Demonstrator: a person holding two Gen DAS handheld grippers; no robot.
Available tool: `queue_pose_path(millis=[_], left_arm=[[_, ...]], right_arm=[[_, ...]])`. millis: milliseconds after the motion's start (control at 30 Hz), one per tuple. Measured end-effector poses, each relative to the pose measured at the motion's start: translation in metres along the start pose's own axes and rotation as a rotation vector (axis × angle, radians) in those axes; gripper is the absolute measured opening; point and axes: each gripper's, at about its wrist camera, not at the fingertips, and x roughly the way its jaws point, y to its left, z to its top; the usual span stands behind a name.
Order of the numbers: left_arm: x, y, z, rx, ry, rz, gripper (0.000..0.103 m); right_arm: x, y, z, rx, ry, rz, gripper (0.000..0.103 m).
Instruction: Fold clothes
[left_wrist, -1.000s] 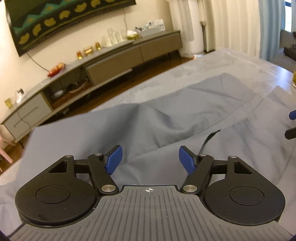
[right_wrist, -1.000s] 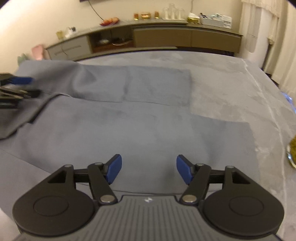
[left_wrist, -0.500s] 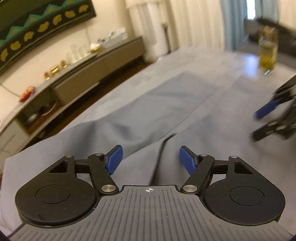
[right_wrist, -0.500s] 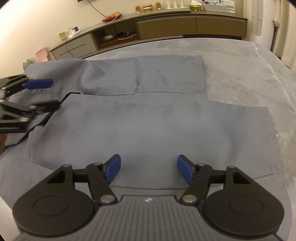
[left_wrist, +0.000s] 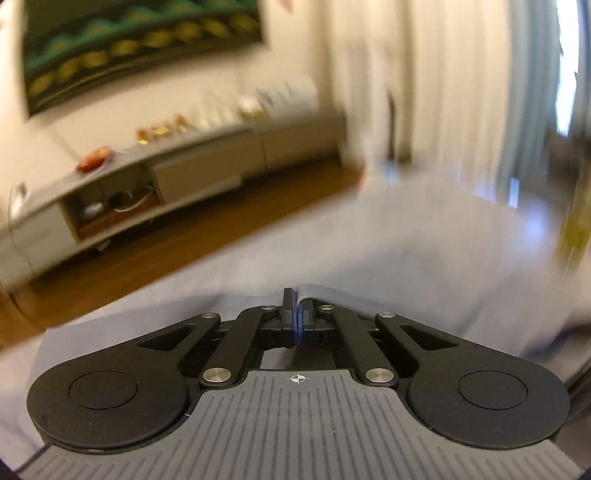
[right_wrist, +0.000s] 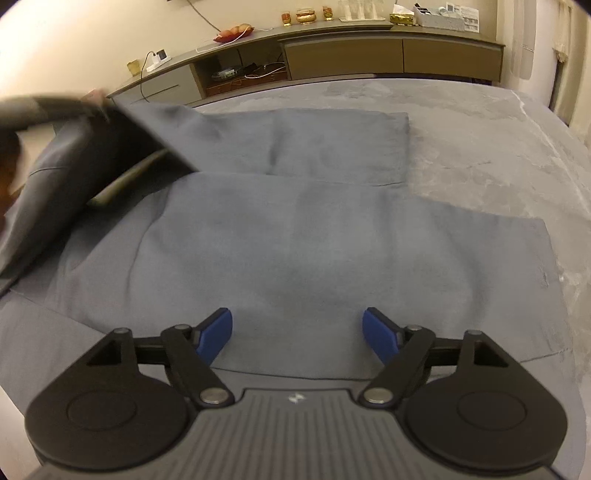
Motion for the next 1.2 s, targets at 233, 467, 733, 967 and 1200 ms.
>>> queue_pose_path(millis=[233, 467, 733, 967, 1200], left_arm=[[-0.048, 0.048, 0.008, -0.359, -0.122, 0.019, 0.000], [-0.076, 0.085, 0.047, -0.512, -0.247, -0.034, 0.000], [-0.106, 0.088, 0.037, -0.459, -0.208, -0.061, 0.000], [-0.109, 0.073, 0.024, -0.433, -0.158, -0.057, 0.000], [-0.143, 0.042, 0.006, -0.334, -0.151, -0.053, 0.000]], right_arm=[[-0.013, -0.028, 0.006, 0.288, -0.100, 0.223, 0.086], [0.014, 0.015, -0.004, -0.022, -0.109, -0.204, 0.093], [-0.017, -0.003, -0.001, 0.322, -0.205, 0.246, 0.066], [-0.022, 0.074, -0.018, 0.527, -0.184, 0.819, 0.090], [-0.007, 0.118, -0.020, 0.548, -0.243, 0.716, 0.094]])
